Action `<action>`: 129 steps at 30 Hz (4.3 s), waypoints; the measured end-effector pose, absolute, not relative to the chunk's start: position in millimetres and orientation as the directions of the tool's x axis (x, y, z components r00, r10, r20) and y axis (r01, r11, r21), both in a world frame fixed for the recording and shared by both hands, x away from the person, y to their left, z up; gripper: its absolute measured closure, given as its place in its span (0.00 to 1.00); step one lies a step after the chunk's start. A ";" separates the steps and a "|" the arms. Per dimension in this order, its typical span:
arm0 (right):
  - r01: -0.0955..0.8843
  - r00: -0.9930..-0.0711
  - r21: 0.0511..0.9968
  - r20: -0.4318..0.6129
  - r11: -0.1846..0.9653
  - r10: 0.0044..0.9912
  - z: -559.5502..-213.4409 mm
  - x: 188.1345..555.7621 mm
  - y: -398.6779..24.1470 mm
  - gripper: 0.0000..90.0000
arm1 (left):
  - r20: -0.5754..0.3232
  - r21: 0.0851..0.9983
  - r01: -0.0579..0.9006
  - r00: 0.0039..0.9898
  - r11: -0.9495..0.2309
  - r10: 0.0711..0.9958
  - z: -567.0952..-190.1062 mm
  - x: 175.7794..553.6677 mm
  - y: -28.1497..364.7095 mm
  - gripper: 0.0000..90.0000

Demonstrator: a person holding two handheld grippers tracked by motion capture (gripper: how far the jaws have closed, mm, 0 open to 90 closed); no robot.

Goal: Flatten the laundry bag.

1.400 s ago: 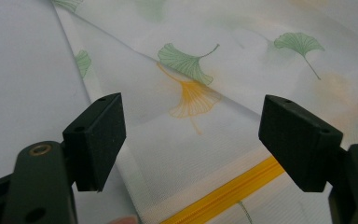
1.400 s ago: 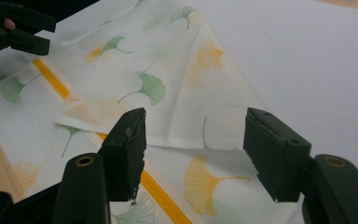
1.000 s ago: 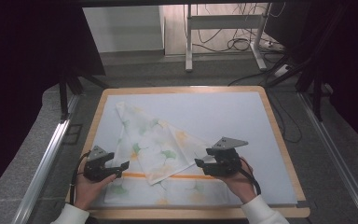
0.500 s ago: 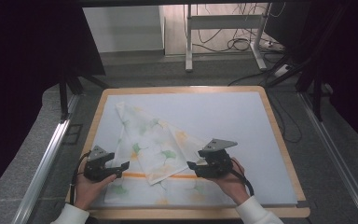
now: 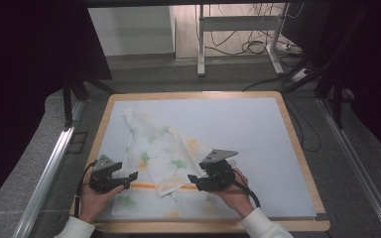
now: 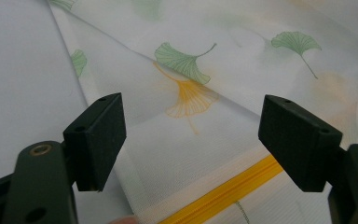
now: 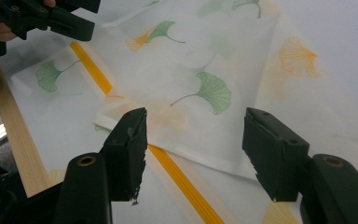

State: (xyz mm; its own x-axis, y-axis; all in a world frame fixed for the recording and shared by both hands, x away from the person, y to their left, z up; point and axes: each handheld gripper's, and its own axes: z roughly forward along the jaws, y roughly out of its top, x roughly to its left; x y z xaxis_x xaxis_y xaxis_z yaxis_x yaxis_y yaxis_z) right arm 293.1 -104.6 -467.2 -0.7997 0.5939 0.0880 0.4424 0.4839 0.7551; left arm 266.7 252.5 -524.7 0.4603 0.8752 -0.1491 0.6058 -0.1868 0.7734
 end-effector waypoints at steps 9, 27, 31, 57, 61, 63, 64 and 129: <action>0.437 -0.817 0.748 0.097 0.500 0.568 -471.5 292.1 -89.6 0.45 | -0.149 0.773 0.606 0.463 -0.189 0.874 -524.5 266.5 252.0 0.25; 0.422 -0.853 0.725 0.115 0.545 0.509 -483.3 289.9 -54.4 0.45 | -0.149 0.771 0.607 0.467 -0.193 0.872 -524.8 266.7 252.0 0.25; 0.414 -0.864 0.718 0.117 0.559 0.490 -487.0 288.5 -43.8 0.45 | -0.150 0.771 0.607 0.467 -0.193 0.871 -524.6 266.7 252.1 0.25; 0.376 -0.900 0.676 0.104 0.634 0.423 -508.2 280.9 -8.6 0.49 | -0.149 0.769 0.608 0.470 -0.196 0.870 -524.5 266.5 252.3 0.25; 0.376 -0.899 0.664 0.093 0.647 0.428 -513.3 283.4 -2.7 0.50 | -0.151 0.770 0.607 0.469 -0.194 0.870 -524.4 266.3 252.5 0.25; 0.374 -0.902 0.653 0.091 0.658 0.422 -515.1 284.3 0.3 0.50 | -0.152 0.771 0.607 0.469 -0.192 0.870 -524.3 266.3 252.9 0.25; 0.371 -0.904 0.648 0.088 0.665 0.419 -516.0 283.9 1.9 0.50 | -0.151 0.771 0.607 0.469 -0.193 0.870 -524.3 266.4 253.0 0.25; 0.379 -0.864 0.734 0.061 0.564 0.500 -492.0 300.0 -33.8 0.94 | -0.132 0.761 0.612 0.470 -0.214 0.873 -526.2 267.0 249.6 0.26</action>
